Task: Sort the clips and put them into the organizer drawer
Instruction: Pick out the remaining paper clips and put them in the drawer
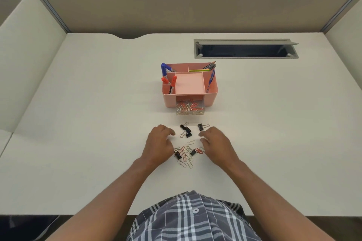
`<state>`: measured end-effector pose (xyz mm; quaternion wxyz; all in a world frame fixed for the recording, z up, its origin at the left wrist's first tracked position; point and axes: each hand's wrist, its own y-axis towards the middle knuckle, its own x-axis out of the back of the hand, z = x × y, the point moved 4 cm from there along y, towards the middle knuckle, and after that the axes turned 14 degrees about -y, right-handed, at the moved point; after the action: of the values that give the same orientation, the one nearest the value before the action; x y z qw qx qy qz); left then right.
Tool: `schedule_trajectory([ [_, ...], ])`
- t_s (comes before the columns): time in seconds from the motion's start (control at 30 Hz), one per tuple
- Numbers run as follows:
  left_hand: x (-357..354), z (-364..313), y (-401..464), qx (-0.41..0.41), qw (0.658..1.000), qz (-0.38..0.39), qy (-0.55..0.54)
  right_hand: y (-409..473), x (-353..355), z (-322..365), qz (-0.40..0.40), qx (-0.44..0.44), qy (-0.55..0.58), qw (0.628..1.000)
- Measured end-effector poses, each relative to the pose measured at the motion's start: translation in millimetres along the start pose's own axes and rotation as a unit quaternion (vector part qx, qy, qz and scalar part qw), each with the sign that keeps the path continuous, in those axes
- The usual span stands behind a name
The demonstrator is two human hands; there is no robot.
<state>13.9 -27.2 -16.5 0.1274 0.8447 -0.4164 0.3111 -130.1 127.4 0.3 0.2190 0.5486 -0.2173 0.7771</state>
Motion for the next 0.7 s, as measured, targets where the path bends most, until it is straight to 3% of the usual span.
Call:
schedule_trajectory([
  [0.07, 4.7, 3.3, -9.8, 0.012, 1.000, 0.015, 0.000, -10.9, -7.6, 9.0, 0.065, 0.031, 0.014, 0.997],
  [0.17, 2.2, 4.2, -27.2, -0.002, 0.999, 0.037, -0.003, -24.9, -22.4, 23.1, 0.093, 0.074, -0.007, 0.993],
  [0.43, -21.5, -3.1, -36.1, -0.047, 0.998, 0.029, 0.025, -17.6, -27.9, 24.4, 0.019, 0.087, -0.008, 0.996],
  [0.6, -15.3, -5.2, -22.9, -0.038, 0.999, 0.007, -0.008, 2.1, -10.2, 5.3, -0.035, -0.009, 0.019, 0.999],
  [0.7, -10.5, -10.6, -10.6, -0.031, 0.999, -0.002, -0.045, 12.9, -6.4, -2.7, -0.023, -0.030, -0.005, 0.999],
])
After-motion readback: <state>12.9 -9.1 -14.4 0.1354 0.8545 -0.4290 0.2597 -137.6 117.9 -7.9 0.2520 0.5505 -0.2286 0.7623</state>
